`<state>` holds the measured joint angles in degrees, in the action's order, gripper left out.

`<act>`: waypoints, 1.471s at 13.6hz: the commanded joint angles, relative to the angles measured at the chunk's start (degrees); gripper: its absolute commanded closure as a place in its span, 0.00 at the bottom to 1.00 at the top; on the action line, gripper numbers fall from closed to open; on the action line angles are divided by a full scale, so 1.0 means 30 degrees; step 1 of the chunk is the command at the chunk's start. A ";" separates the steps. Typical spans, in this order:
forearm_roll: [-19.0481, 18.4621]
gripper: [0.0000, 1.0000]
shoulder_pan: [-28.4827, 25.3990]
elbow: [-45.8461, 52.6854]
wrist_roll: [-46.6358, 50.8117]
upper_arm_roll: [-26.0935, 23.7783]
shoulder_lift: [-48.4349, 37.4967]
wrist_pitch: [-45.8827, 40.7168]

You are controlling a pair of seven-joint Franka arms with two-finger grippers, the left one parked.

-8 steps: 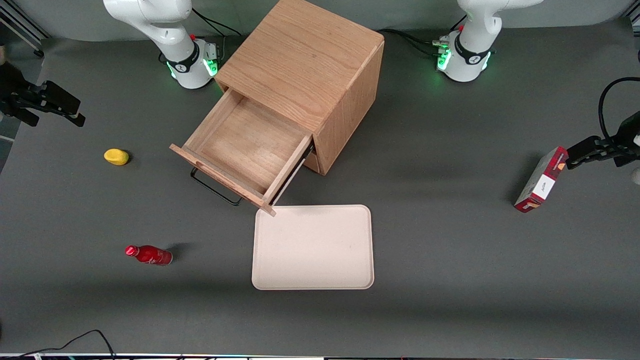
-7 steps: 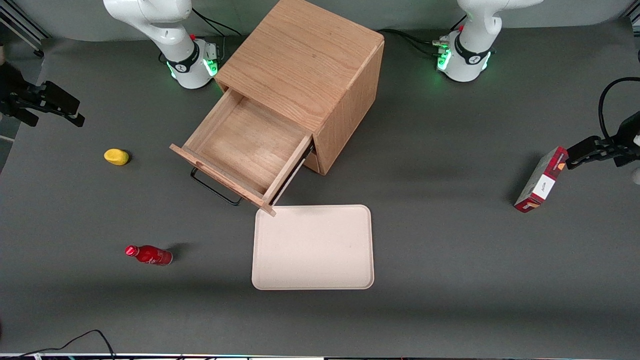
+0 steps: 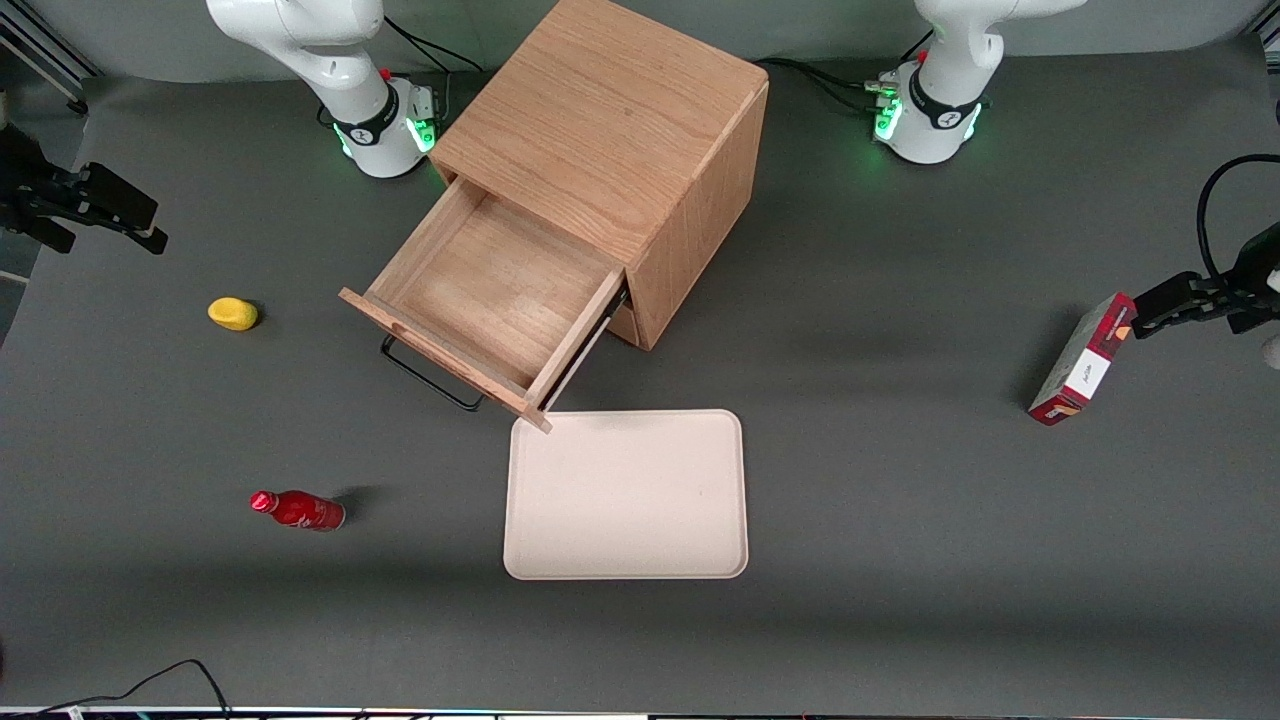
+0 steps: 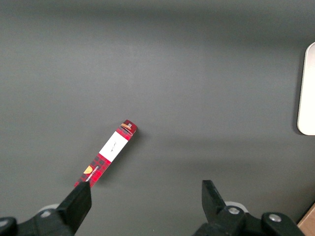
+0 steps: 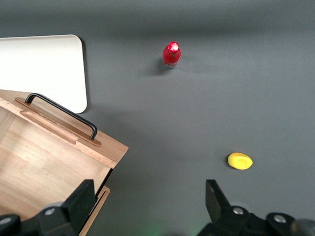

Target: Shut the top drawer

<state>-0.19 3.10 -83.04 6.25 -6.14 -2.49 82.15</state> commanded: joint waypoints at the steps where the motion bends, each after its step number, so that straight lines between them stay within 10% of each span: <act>1: 0.0357 0.00 0.0138 0.0608 -0.0559 0.0026 0.0360 -0.0226; 10: 0.0327 0.00 -0.0008 0.1948 -0.5452 -0.0177 0.1352 -0.0751; 20: 0.0298 0.00 -0.0478 0.7758 -0.5540 -0.4075 0.6719 -0.3067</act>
<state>0.08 1.44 -62.65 -9.78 -18.09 17.42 75.15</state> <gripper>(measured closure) 0.000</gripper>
